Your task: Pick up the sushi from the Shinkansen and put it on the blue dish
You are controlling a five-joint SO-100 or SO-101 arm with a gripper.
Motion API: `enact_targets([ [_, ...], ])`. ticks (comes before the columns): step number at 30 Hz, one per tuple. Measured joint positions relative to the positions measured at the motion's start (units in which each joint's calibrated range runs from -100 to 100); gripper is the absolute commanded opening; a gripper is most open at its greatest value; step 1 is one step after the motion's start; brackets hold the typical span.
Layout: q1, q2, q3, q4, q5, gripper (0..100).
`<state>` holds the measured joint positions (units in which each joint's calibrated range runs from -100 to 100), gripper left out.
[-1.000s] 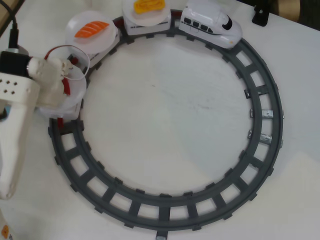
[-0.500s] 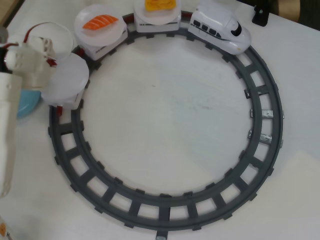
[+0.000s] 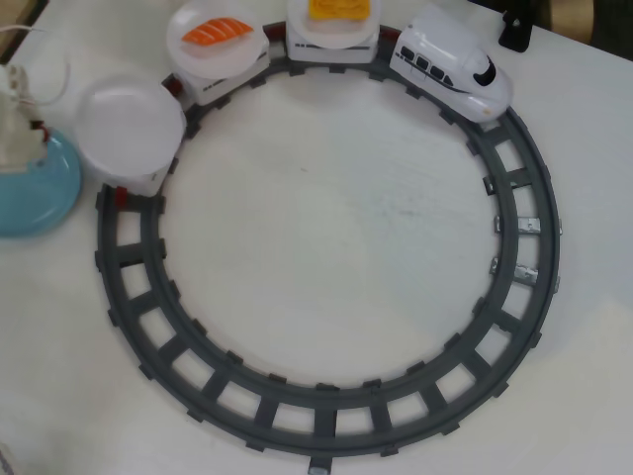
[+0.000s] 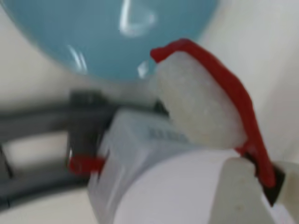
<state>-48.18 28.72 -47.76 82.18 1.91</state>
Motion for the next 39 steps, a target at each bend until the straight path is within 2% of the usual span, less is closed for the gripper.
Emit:
enact_targets([
  [6, -7.85, -0.08, 0.27, 0.42, 0.0, 3],
  [10, -9.97, -1.27, 5.86, -1.09, 0.0, 3],
  [26, -3.11, -2.11, 25.89, -18.32, -0.05, 4],
  [33, -3.68, -2.11, 27.45, -18.74, -0.05, 19],
  [39, -3.6, -2.45, 27.45, -18.49, -0.05, 19],
])
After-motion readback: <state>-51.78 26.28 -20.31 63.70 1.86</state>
